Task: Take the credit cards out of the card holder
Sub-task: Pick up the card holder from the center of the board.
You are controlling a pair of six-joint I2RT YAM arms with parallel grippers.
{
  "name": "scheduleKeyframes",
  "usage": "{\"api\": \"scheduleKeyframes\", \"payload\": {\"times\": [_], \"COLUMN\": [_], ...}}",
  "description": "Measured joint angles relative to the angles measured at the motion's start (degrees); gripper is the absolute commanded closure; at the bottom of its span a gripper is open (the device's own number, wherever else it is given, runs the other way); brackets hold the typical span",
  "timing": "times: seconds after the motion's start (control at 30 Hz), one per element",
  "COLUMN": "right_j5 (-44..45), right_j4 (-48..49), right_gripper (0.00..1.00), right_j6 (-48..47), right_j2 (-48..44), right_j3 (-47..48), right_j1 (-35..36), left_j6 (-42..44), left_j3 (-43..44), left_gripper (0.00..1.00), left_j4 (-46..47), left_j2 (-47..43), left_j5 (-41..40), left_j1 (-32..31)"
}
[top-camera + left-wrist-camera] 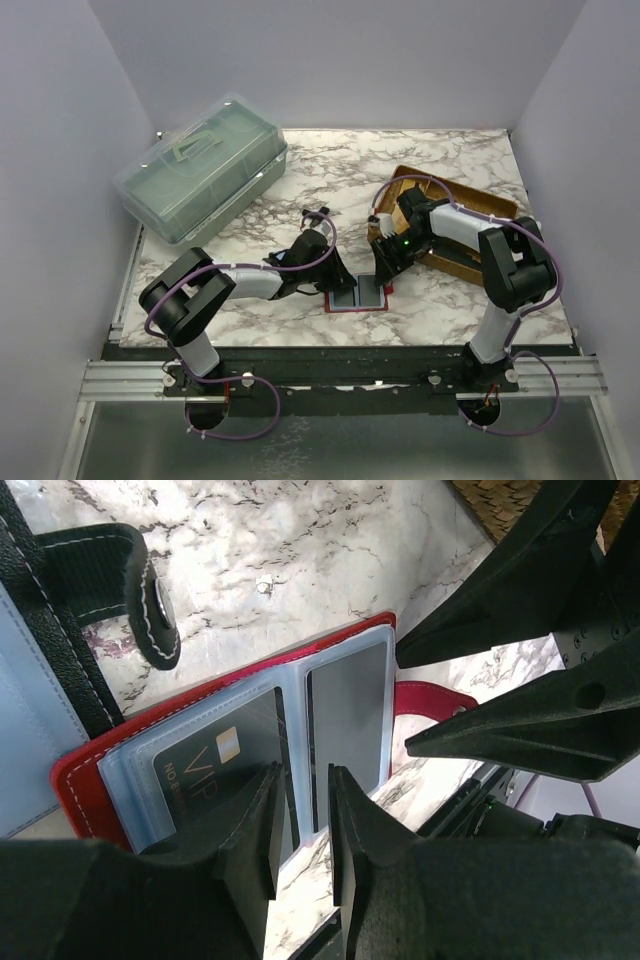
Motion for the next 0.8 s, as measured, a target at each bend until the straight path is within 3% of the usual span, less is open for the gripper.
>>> {"api": "scheduleKeyframes", "payload": {"times": [0.8], "right_j5": [2.4], "right_j4": [1.7], "right_gripper": [0.47], "right_j6": [1.6], "right_j2": [-1.7], "right_j3": [-1.2], "right_j1": [2.3], "left_j6": [-0.5], "left_j3": [-0.2], "left_gripper": [0.71], "left_j4": [0.3], "left_j2": [0.0], "left_j5": [0.0], "left_j1": [-0.2]}}
